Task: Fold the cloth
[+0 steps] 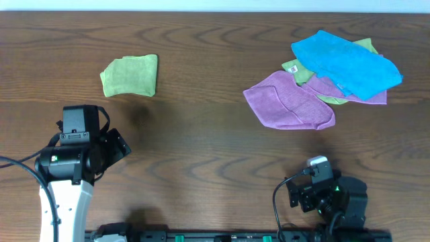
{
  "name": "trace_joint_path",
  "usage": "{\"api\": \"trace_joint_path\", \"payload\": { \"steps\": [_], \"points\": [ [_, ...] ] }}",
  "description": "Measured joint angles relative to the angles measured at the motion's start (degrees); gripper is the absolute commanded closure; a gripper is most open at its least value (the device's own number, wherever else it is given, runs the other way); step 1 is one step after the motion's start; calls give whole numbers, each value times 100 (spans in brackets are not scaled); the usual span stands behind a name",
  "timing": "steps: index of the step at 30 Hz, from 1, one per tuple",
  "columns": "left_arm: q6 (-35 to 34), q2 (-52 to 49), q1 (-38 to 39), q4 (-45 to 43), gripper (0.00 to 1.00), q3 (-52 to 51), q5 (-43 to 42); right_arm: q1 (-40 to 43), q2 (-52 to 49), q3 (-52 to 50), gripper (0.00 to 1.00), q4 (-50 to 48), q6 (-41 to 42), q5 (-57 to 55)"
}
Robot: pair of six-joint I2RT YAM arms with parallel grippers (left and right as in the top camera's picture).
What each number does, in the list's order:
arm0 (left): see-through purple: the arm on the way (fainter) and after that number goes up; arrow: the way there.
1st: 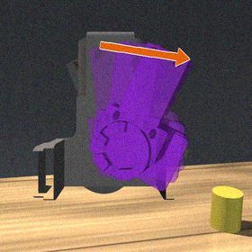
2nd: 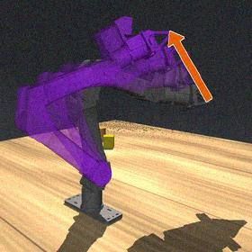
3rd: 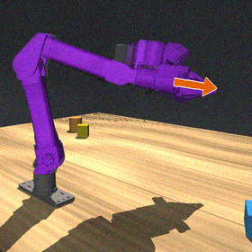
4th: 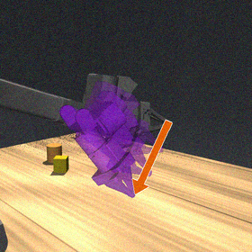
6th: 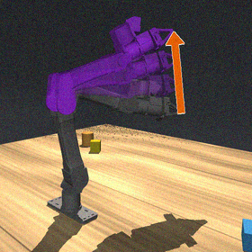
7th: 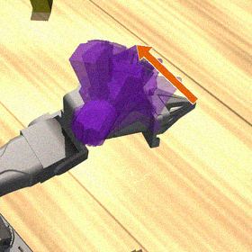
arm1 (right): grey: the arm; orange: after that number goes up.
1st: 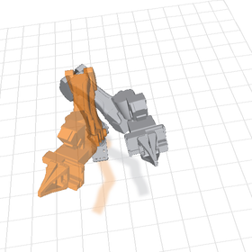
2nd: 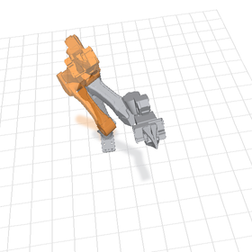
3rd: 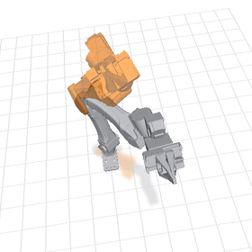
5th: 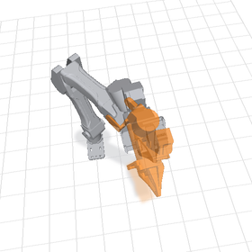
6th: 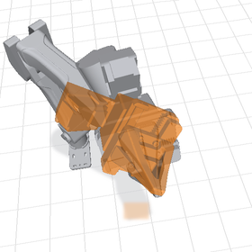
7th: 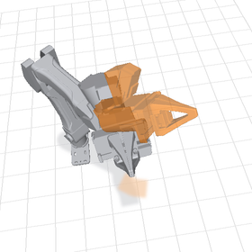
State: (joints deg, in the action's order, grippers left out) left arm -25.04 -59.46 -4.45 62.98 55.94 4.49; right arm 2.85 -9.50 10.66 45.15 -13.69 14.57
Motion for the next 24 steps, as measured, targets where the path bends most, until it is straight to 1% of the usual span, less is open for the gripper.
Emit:
{"api": "trace_joint_path", "payload": {
  "steps": [10,20,24],
  "points": [
    [0,0,0,0,11,0,0,0,409,0,1,-2,0,2],
    [0,0,0,0,11,0,0,0,417,0,1,-4,0,2],
    [2,0,0,72,12,0,-7,0,417,0,1,-4,0,2]
  ]
}}
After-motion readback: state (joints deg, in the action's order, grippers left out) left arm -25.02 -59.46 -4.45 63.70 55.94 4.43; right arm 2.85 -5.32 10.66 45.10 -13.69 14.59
